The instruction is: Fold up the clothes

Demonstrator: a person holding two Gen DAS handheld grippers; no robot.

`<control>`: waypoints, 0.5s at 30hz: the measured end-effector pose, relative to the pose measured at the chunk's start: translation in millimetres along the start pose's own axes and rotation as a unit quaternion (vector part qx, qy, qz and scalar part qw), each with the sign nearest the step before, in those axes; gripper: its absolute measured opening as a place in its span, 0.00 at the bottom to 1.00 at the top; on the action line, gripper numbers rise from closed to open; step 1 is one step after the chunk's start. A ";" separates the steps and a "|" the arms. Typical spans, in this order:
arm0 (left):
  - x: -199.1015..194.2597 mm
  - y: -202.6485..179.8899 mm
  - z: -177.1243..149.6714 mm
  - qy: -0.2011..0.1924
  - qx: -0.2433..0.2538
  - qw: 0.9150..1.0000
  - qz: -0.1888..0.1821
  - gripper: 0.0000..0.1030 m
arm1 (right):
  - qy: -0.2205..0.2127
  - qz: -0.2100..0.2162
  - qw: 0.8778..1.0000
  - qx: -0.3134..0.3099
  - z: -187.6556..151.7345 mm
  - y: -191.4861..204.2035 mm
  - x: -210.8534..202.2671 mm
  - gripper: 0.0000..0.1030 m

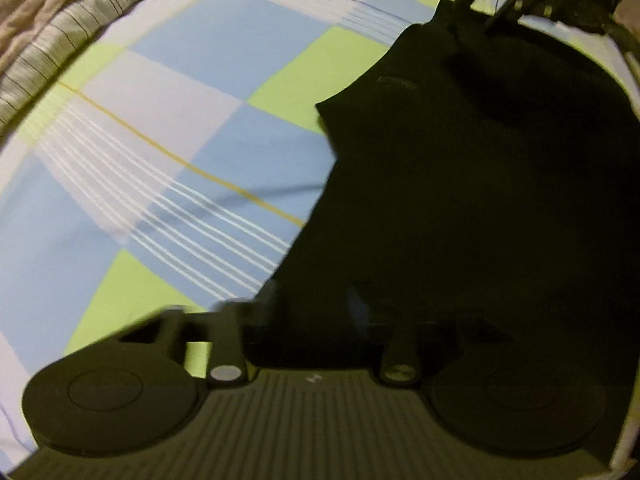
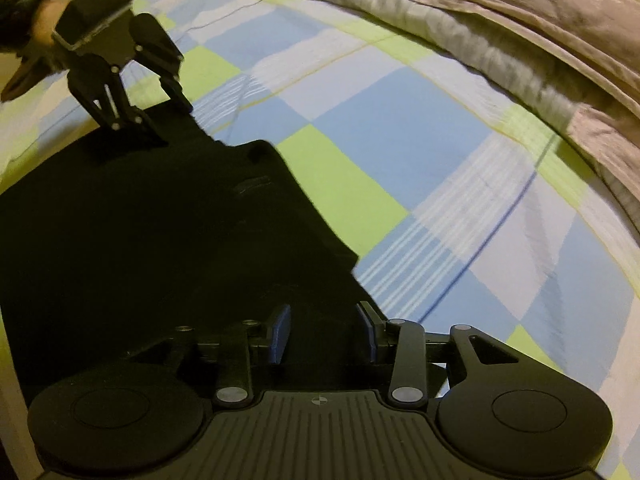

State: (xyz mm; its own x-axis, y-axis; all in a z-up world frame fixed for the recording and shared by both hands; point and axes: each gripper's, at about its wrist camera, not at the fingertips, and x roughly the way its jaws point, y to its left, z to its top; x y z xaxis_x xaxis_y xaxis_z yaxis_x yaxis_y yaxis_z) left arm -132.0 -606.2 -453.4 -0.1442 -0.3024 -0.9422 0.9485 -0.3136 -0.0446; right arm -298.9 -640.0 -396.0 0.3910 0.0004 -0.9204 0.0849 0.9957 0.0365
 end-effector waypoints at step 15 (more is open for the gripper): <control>-34.1 16.9 -15.4 -0.040 -0.035 0.998 0.016 0.34 | 0.009 0.018 0.999 -0.028 19.3 4.1 11.7 0.11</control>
State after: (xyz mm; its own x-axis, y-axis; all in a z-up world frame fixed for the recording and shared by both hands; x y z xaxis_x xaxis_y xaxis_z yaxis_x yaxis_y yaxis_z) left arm -106.7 -587.3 -427.2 -0.1323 -0.3834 -0.9141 0.9700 -0.2398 -0.0398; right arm -276.3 -637.7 -399.1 0.3762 0.0372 -0.9258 0.0193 0.9987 0.0480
